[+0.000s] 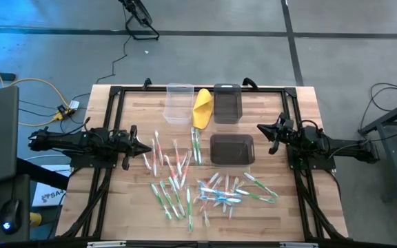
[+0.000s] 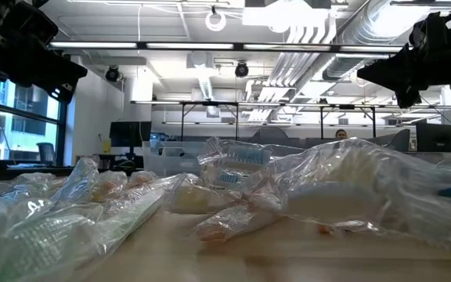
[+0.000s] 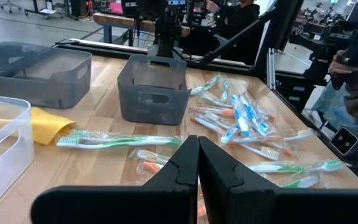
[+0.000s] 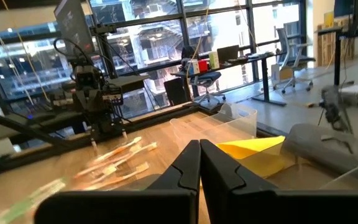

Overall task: Pick & Place Toothbrushes
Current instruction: Put the orange toothbrush into the transparent bin

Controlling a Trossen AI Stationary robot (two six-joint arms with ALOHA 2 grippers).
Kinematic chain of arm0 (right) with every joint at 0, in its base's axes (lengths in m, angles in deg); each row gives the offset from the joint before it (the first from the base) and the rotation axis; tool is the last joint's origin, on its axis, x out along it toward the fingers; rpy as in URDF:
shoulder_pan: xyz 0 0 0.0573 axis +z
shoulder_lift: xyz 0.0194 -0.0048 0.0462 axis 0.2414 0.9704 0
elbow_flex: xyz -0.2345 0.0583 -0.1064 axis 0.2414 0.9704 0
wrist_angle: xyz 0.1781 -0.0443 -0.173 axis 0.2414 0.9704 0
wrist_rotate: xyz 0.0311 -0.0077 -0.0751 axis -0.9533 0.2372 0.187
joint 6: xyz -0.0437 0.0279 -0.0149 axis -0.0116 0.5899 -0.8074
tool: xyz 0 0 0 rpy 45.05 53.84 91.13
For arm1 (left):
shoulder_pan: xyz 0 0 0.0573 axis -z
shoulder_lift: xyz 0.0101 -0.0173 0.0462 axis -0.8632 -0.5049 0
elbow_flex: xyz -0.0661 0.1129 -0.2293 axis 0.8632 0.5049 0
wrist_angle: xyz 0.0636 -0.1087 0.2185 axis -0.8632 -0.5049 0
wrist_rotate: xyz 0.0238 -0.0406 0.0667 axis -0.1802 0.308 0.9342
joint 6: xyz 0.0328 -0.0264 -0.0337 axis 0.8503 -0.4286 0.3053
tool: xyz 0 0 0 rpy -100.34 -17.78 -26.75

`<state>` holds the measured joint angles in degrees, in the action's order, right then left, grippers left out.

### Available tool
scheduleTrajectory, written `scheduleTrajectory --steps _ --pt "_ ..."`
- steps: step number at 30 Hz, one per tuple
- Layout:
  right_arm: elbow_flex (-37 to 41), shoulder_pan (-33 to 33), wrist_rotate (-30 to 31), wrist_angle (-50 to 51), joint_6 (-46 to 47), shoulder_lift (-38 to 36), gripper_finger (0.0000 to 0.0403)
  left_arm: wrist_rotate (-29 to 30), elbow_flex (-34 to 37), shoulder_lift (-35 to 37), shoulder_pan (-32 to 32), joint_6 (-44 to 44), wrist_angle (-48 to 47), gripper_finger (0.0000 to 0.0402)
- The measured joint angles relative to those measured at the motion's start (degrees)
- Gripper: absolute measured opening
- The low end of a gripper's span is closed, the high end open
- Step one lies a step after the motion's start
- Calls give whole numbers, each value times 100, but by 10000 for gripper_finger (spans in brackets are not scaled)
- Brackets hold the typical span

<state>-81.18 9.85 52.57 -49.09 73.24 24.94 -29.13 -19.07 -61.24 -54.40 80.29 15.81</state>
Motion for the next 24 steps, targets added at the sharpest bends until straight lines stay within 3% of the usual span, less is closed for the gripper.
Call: scheduleTrajectory --steps 9,15,24 --pt "1 1 0 7 -255 0 2 4 -6 0 0 -2 29 2" --pt "0 1 -15 125 -239 13 3 17 -6 0 0 -2 753 2" --pt "0 0 -11 138 -256 32 3 17 -12 -2 0 -4 947 2"
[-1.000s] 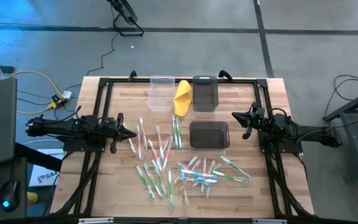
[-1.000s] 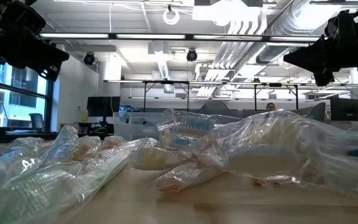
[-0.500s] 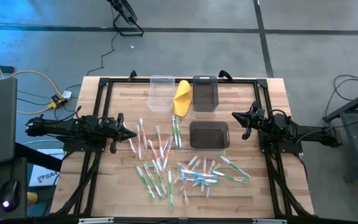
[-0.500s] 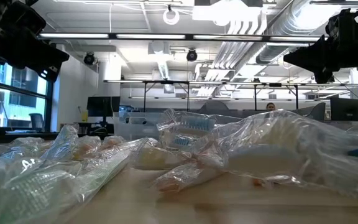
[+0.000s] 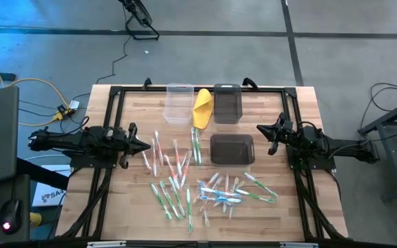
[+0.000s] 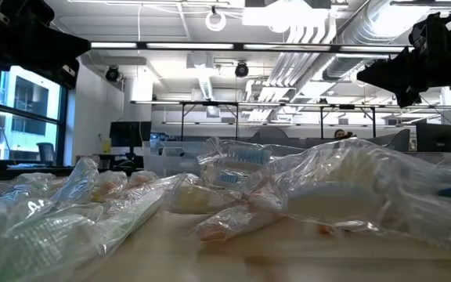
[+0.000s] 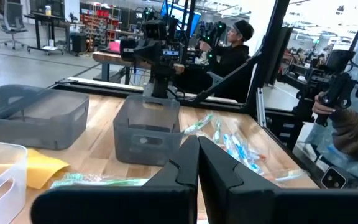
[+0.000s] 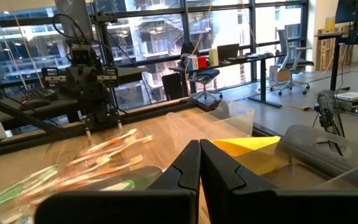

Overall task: Pick & Place Toothbrushes
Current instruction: Put the orange toothbrush into the transparent bin

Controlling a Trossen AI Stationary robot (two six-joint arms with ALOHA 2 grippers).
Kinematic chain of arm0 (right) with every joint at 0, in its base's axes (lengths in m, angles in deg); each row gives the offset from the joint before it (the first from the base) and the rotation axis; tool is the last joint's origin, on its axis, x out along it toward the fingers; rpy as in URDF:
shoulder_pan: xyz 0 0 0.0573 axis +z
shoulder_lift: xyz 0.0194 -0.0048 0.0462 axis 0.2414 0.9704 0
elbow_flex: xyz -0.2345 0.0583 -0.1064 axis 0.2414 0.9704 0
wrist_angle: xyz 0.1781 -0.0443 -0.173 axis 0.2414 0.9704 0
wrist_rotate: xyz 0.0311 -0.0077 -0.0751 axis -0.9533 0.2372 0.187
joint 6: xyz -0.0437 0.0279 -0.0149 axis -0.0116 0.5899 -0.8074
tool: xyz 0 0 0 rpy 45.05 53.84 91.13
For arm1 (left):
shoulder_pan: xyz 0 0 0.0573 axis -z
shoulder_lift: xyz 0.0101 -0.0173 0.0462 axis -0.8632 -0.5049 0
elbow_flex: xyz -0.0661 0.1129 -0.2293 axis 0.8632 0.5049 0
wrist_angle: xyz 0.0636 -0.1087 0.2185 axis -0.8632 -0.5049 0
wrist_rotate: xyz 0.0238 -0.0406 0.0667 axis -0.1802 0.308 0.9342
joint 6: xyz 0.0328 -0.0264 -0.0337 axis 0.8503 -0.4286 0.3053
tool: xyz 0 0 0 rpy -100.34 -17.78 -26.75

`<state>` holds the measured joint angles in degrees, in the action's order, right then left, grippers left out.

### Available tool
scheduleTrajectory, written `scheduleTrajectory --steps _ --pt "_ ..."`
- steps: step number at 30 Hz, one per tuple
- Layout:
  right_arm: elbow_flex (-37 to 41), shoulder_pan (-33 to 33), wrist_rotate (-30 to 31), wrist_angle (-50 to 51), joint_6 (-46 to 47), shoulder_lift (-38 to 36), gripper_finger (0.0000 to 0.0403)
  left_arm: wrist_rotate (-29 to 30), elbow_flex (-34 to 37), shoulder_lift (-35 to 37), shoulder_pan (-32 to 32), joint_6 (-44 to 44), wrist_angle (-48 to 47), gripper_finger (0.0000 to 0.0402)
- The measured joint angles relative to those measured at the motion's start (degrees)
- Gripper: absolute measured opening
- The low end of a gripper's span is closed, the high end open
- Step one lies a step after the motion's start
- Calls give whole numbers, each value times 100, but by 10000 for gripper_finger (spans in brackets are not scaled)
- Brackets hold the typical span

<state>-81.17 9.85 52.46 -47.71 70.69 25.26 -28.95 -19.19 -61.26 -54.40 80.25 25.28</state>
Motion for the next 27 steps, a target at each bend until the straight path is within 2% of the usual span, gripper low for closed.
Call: scheduleTrajectory --steps 10,15,19,27 --pt "2 0 37 -41 -282 -2 3 46 -6 -2 0 -94 103 2" --pt "0 0 37 -54 -244 -2 2 719 -6 -2 0 -494 311 1" --pt "0 1 39 -60 -249 -2 2 973 -8 -2 -2 -605 299 1" --pt "0 2 310 -86 -256 -2 2 1625 -9 -2 -1 -1542 319 0"
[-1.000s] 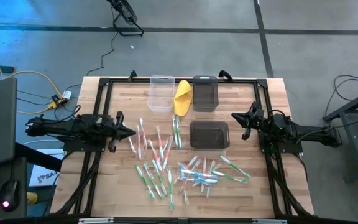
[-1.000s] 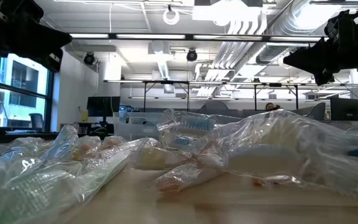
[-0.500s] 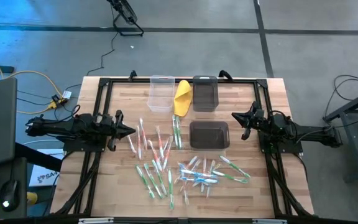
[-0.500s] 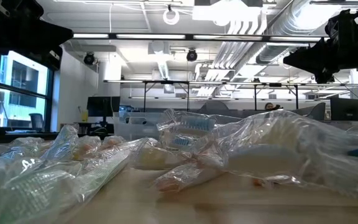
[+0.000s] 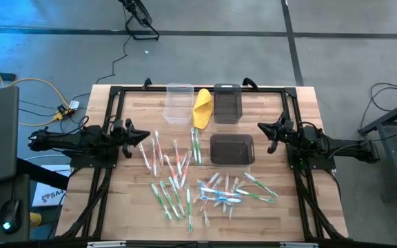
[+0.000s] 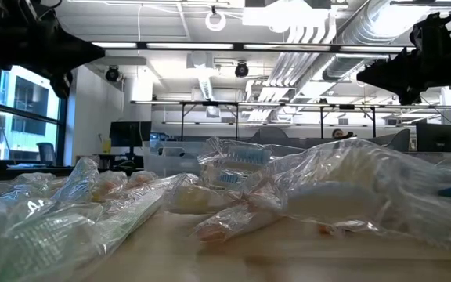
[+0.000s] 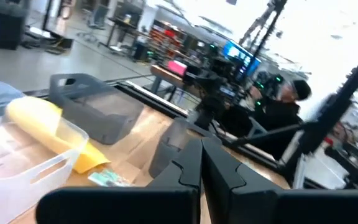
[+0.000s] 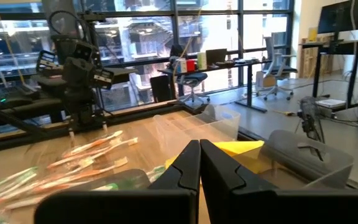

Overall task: Pick & Place Toothbrushes
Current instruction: Put the orange toothbrush into the transparent bin

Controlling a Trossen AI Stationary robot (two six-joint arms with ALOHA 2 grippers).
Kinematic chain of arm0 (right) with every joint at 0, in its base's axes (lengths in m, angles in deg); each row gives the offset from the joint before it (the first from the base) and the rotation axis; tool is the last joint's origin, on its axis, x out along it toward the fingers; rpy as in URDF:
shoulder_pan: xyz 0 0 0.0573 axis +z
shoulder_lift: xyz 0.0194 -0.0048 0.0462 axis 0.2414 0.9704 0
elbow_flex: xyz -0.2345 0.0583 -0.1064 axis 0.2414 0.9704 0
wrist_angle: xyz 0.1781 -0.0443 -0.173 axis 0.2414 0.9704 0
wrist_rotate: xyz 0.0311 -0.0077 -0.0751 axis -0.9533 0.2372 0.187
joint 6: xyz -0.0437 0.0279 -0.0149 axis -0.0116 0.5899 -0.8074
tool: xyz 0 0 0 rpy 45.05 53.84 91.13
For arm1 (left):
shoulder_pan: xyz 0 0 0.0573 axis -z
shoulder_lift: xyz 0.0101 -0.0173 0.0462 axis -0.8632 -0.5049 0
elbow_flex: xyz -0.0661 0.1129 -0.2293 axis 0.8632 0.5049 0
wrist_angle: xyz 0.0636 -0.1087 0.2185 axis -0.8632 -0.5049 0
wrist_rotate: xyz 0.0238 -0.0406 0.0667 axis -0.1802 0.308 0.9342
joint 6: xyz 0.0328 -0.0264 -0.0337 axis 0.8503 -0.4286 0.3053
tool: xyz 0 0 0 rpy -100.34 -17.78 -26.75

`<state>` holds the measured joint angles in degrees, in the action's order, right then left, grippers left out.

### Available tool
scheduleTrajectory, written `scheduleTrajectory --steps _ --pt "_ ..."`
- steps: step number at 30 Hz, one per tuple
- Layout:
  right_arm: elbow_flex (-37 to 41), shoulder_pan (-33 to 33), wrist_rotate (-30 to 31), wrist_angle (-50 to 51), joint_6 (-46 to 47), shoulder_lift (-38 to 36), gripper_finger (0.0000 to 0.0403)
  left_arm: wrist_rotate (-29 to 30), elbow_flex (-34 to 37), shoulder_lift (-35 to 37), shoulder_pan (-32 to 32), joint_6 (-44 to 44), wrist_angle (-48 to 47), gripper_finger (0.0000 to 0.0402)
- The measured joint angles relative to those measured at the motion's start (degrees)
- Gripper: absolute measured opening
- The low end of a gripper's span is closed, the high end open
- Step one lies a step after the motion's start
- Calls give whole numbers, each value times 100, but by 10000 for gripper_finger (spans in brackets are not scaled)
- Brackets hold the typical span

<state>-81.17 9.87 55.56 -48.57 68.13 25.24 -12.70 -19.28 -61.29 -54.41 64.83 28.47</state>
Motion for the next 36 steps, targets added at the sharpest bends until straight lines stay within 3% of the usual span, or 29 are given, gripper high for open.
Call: scheduleTrajectory --steps 7,14,18,29,36 --pt "1 -2 27 -4 -1 -2 2 100 -382 -477 1 -10 -25 0" --pt "0 -1 27 -9 5 -2 2 216 -1303 -2188 1 -142 -512 0" --pt "1 -1 27 -9 18 -2 2 280 -2078 -3207 1 -825 -1212 0" --pt "1 -2 25 2 16 -2 2 268 -4693 -5907 -1 -3087 -4238 0" --pt "0 -1 25 11 7 -2 2 272 -5337 -7022 -1 -3896 -4867 0"
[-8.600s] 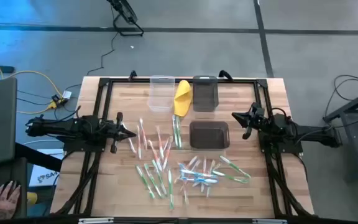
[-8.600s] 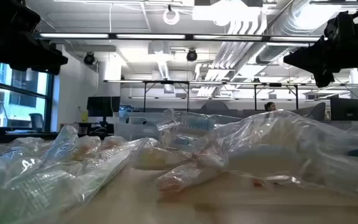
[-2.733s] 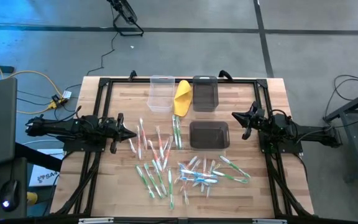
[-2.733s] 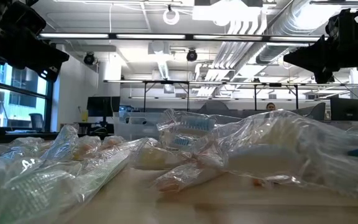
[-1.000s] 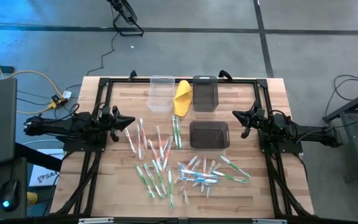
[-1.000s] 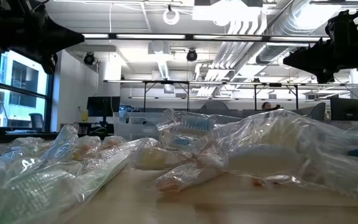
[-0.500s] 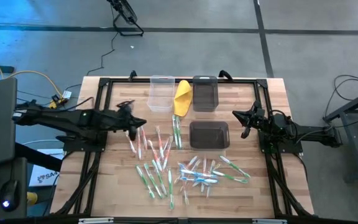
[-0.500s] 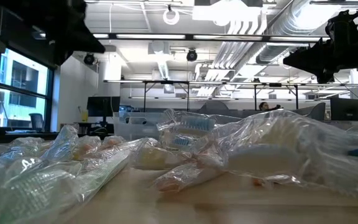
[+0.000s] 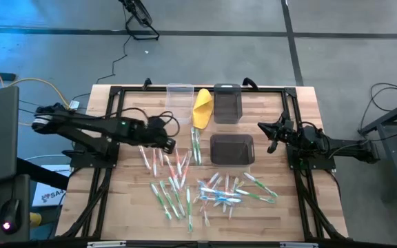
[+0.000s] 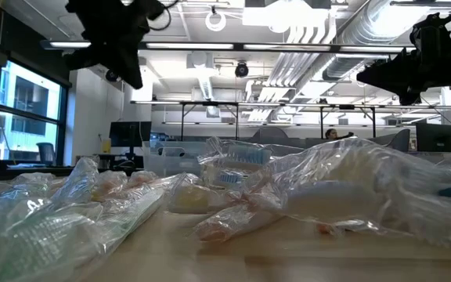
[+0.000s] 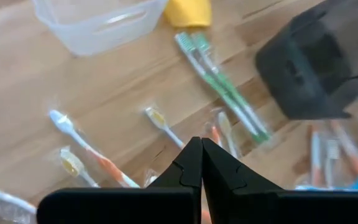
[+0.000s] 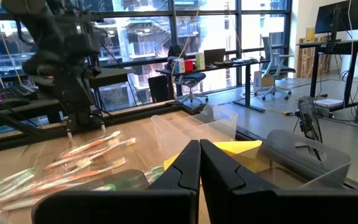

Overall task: Pick & Place Toothbrushes
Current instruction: Put the orange toothbrush into the transparent bin

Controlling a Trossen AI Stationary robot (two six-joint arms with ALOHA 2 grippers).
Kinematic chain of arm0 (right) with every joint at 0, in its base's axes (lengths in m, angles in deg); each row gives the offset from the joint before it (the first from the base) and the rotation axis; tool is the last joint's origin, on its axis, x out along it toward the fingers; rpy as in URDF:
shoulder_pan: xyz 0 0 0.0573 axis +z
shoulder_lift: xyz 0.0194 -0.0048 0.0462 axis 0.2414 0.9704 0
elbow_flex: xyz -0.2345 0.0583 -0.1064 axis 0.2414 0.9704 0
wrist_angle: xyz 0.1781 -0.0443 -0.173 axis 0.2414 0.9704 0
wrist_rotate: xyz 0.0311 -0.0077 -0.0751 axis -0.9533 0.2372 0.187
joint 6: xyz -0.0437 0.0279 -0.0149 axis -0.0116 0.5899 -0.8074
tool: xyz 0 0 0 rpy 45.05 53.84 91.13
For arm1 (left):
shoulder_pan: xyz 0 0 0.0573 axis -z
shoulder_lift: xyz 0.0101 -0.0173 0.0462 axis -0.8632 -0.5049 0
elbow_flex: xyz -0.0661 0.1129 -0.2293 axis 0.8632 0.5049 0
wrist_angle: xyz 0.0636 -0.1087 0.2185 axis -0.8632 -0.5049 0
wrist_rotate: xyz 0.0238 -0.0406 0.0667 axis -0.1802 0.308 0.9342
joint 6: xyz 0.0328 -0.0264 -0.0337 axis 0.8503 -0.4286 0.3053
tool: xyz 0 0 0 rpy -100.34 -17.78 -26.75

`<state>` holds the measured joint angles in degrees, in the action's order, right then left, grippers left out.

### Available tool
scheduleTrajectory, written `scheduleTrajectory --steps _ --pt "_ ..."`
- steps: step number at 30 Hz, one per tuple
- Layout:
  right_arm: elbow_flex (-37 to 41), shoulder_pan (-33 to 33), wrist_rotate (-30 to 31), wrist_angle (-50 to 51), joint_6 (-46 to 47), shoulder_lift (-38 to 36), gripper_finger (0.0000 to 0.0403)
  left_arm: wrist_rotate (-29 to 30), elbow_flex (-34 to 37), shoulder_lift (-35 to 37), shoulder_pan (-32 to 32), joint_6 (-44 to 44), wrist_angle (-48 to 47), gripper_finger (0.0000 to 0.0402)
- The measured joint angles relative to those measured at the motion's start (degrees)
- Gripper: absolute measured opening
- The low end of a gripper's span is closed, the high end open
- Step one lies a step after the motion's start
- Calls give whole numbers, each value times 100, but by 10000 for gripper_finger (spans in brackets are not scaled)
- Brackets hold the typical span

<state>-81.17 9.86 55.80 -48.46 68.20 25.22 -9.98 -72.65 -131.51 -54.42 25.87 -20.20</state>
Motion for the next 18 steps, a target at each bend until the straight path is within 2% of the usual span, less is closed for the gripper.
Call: scheduleTrajectory --steps 8,15,18 --pt "2 0 -4 19 -9 0 2 -131 -19 -909 0 -703 185 0" --pt "1 -1 -7 46 -11 31 2 -128 -19 -1309 0 -249 378 0" --pt "0 1 -5 49 -13 31 2 -129 -17 -1327 0 -364 377 0"
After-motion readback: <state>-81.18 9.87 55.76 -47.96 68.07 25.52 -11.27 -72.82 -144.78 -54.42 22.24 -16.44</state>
